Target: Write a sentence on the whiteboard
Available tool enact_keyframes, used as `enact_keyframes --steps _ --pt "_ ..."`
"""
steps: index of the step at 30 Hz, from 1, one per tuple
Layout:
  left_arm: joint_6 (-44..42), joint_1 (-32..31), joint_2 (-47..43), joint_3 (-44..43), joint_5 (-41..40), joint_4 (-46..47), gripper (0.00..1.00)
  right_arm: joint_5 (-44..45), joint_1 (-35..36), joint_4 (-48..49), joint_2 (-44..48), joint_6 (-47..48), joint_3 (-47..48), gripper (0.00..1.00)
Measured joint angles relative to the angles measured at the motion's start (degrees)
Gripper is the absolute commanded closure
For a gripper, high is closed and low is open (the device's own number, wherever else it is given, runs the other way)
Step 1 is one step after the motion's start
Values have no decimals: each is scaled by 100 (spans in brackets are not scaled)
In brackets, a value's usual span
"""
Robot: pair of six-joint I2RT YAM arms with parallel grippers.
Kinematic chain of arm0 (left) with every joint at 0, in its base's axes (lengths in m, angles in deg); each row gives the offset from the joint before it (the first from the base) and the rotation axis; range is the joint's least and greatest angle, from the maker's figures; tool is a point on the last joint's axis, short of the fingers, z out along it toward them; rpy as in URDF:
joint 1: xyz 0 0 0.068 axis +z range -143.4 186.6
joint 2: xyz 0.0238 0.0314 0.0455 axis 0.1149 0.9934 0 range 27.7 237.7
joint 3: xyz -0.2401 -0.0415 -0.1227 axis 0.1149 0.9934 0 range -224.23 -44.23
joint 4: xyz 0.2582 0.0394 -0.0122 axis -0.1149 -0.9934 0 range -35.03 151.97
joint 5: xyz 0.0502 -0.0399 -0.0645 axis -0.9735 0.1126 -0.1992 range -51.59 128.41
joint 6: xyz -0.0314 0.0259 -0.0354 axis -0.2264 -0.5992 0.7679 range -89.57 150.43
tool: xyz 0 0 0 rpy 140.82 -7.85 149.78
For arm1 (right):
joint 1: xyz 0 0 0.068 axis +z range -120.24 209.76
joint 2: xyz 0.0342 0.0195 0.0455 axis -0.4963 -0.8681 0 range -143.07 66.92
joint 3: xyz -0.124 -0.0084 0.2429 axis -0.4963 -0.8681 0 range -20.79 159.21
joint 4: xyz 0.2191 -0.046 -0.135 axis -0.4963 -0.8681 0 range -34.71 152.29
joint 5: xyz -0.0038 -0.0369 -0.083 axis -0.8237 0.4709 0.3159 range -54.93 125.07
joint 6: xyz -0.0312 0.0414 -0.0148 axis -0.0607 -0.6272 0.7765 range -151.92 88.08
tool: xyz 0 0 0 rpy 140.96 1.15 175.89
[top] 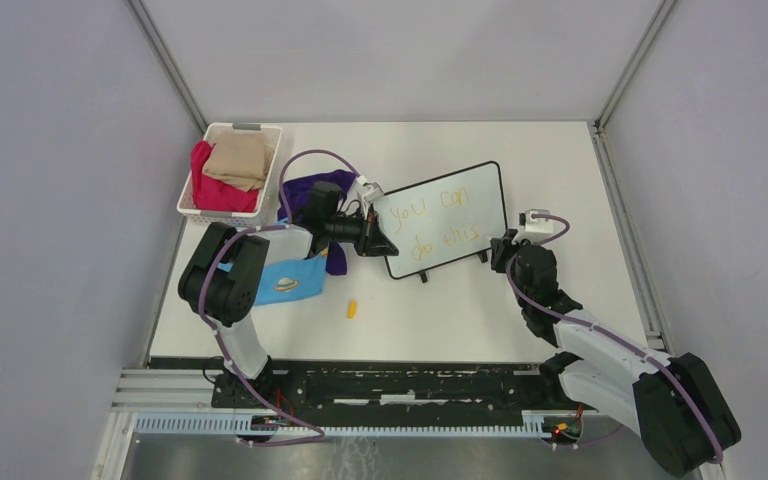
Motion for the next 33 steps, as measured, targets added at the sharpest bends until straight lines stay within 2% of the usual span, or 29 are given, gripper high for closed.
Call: enact_keyframes --steps 17,30,33 --pt "0 -4 0 -2 -20 -9 98 15 -13 -225 107 -20 11 100" --pt "2 -11 -2 -17 -61 -46 98 -197 -15 -719 723 -140 98 100" --pt "2 -15 -4 -35 -68 -72 94 -282 -15 -852 951 -164 109 100"
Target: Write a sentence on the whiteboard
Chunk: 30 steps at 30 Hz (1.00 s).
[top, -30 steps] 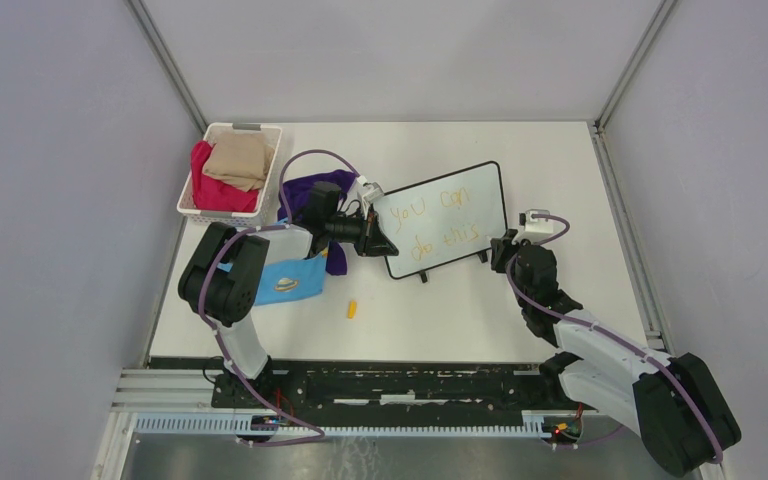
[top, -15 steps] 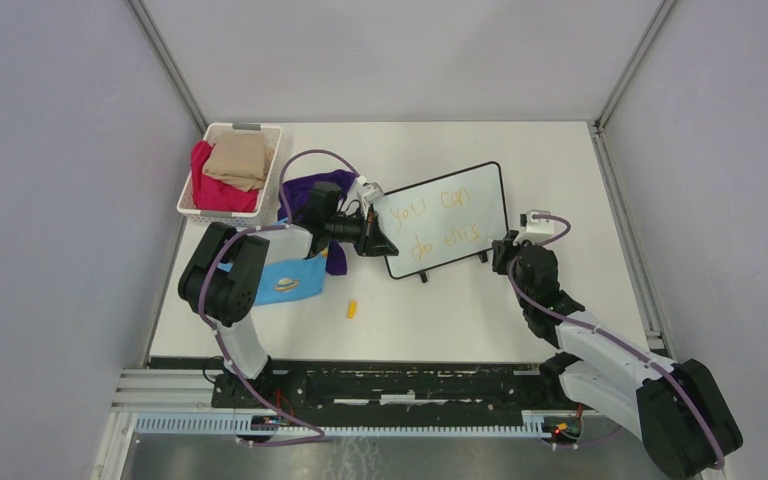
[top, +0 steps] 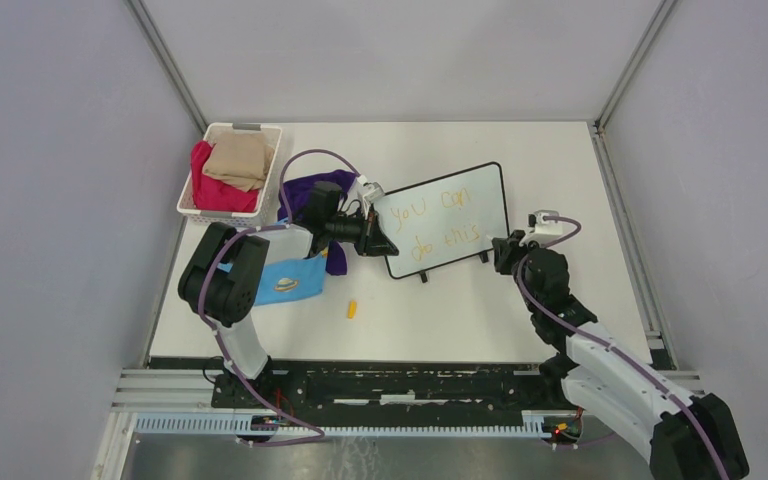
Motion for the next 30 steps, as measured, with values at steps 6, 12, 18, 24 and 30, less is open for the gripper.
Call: enact_keyframes --steps 6,12,18,24,30 --pt "0 -24 -57 0 -101 -74 78 -181 -4 -422 645 -24 13 100" --pt "0 -72 -160 -2 -422 -302 73 -374 -4 -984 1488 52 11 100" --pt "0 -101 -271 -2 -645 -481 66 -695 -4 -1585 2208 299 11 100" --pt "4 -98 -428 57 -914 -686 43 -935 -4 -2157 2726 507 11 100" --pt "-7 -96 -785 221 -1287 -1016 1 -962 -4 -2428 2946 629 11 100"
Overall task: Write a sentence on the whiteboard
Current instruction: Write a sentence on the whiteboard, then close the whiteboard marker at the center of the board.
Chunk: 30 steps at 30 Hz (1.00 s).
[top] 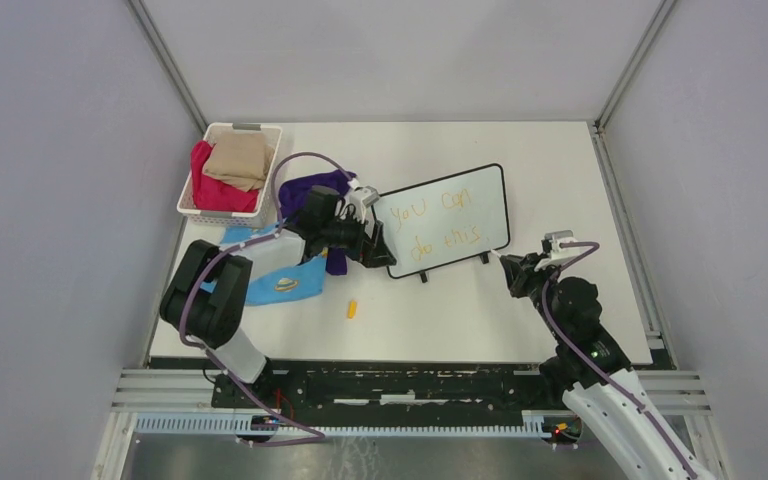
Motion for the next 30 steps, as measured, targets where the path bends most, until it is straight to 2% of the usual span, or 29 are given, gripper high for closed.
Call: enact_keyframes --steps 5,9,13,17,20,22,26,30 --pt "13 -4 -413 50 -461 -343 0 -70 0 -133 37 70 9 100" --pt "61 28 -1165 46 -1263 -887 0 -184 0 -243 76 140 96 100" --pt "289 66 -2354 -72 -2649 -1600 0 -457 0 -262 107 234 223 100" --pt "839 92 -3521 -70 -3875 -1836 0 -874 0 -234 72 260 348 100" --pt "1390 98 -4155 33 -4463 -1862 0 -1185 0 -118 -103 260 476 100" --pt "1672 101 -4382 107 -4572 -1971 0 -1394 0 42 -260 269 549 100" --pt "1910 68 -4409 162 -4284 -2275 0 -1593 2 219 -400 321 570 100" --pt "2238 -236 -4468 339 -4260 -2828 0 -1650 15 313 -492 413 570 100"
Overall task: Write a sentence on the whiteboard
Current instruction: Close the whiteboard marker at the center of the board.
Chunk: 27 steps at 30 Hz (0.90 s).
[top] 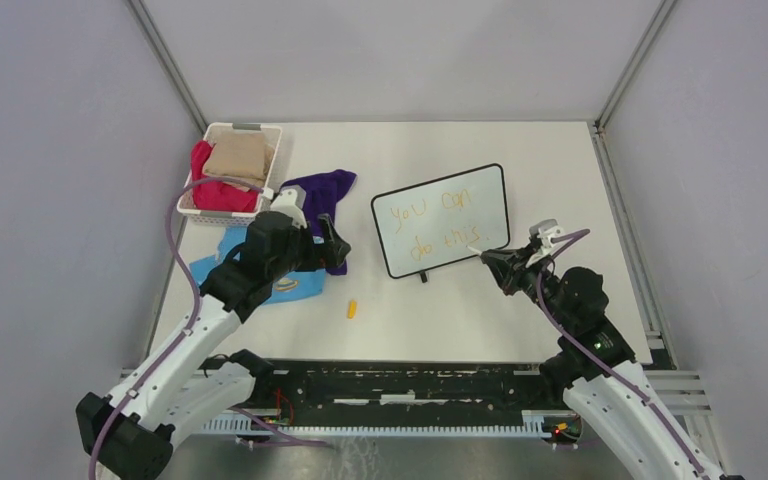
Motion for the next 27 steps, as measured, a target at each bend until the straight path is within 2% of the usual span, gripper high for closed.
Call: enact_keyframes --steps 6,14,23,27 --pt "409 -448 -81 352 -337 -911 0 20 39 15 -11 120 0 100" --pt "439 -811 774 144 -476 -1436 6 271 39 -37 20 308 0 100" --pt "459 -1631 2044 -4 -555 -1421 24 549 39 -96 310 402 -17 100" --pt "459 -1762 2297 4 -605 -1335 33 608 39 -111 409 402 -61 100"
